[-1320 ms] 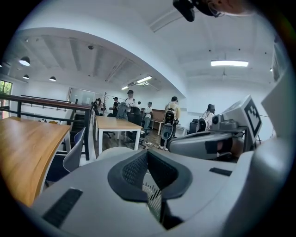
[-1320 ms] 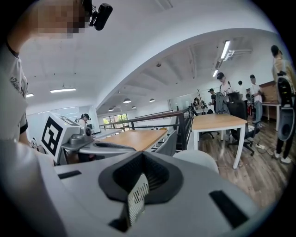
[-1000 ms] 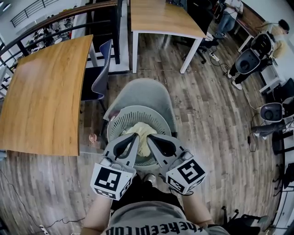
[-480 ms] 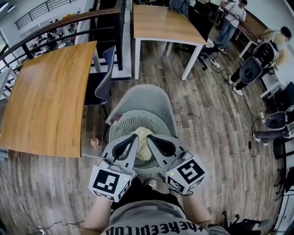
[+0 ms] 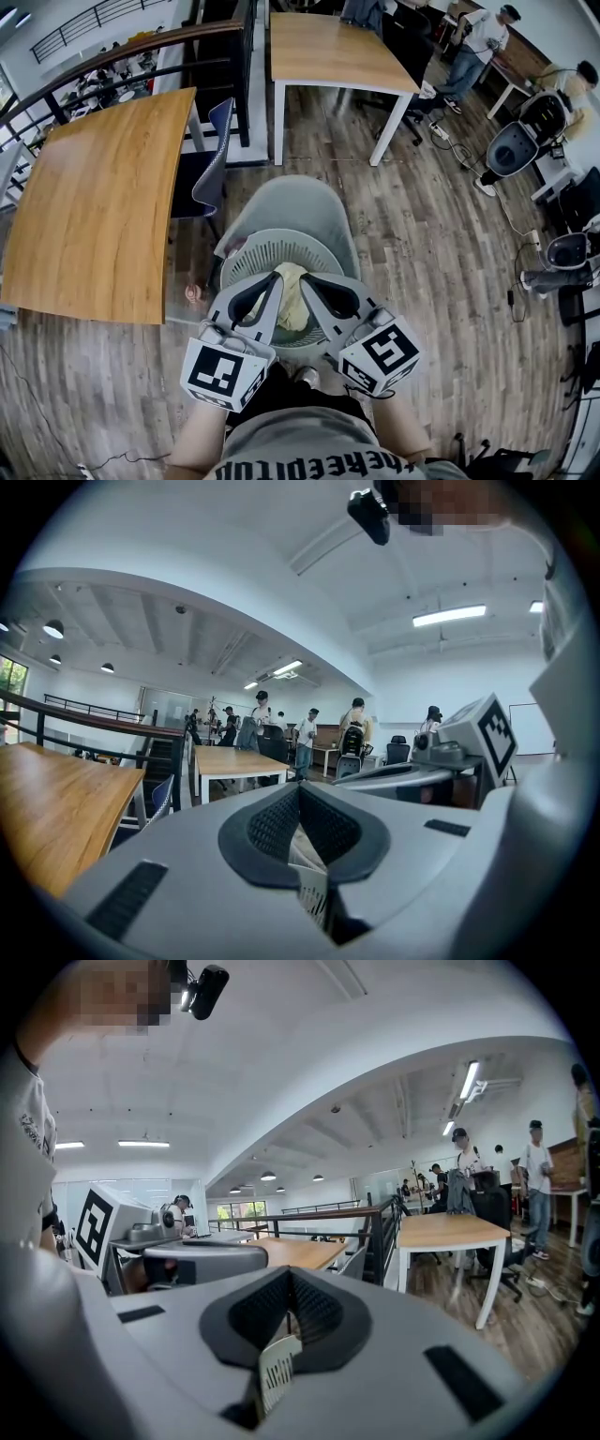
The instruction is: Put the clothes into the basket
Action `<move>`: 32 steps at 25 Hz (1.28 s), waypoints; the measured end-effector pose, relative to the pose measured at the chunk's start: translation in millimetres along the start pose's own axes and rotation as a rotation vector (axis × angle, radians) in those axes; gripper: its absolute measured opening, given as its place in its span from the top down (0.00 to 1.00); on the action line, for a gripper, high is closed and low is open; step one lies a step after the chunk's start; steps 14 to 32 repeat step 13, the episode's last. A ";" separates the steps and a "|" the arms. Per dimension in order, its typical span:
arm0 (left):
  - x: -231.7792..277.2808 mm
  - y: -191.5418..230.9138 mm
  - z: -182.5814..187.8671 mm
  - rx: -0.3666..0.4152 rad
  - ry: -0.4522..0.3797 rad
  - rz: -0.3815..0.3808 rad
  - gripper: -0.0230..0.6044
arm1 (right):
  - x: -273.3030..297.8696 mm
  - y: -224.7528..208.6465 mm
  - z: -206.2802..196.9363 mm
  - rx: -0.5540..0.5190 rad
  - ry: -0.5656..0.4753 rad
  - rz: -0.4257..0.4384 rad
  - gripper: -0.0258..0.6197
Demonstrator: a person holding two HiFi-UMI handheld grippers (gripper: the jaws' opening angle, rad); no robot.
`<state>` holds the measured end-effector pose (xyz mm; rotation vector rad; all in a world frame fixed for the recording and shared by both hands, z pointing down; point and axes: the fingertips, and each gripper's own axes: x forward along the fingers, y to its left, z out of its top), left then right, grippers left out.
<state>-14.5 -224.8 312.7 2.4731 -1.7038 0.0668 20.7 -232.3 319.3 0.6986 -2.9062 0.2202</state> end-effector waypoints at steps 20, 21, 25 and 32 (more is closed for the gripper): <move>6.2 -1.4 0.3 0.016 0.002 -0.002 0.94 | 0.2 -6.3 2.0 -0.002 -0.003 -0.002 0.95; 6.2 -1.4 0.3 0.016 0.002 -0.002 0.94 | 0.2 -6.3 2.0 -0.002 -0.003 -0.002 0.95; 6.2 -1.4 0.3 0.016 0.002 -0.002 0.94 | 0.2 -6.3 2.0 -0.002 -0.003 -0.002 0.95; 6.2 -1.4 0.3 0.016 0.002 -0.002 0.94 | 0.2 -6.3 2.0 -0.002 -0.003 -0.002 0.95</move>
